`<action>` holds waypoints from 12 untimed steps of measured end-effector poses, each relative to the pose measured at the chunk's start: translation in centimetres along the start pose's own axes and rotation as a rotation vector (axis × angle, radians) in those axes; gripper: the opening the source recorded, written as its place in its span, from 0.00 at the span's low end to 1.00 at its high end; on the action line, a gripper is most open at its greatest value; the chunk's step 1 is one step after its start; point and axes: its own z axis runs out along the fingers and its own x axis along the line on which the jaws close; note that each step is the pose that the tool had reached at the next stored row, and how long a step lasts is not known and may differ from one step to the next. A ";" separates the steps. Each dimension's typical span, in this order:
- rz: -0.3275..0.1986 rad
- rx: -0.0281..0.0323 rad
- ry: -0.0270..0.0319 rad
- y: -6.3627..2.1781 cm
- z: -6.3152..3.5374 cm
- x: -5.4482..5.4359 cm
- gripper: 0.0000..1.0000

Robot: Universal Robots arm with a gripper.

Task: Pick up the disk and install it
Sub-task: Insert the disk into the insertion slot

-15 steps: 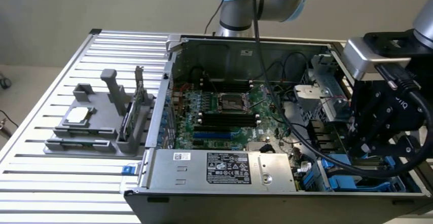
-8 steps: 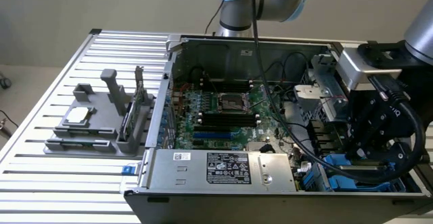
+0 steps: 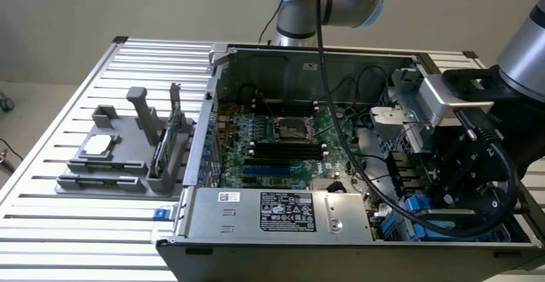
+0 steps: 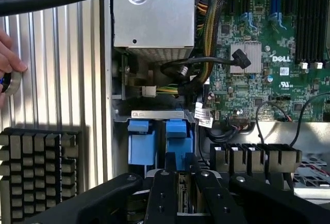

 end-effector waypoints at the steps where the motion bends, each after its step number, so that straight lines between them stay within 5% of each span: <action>1: 0.000 0.0001 -0.0001 -0.01 0.22 0.0 0.22; 7: 0.000 0.0000 0.0067 -0.07 0.98 0.0 0.22; 12: 0.000 -0.0008 0.0042 -0.17 0.76 0.0 0.22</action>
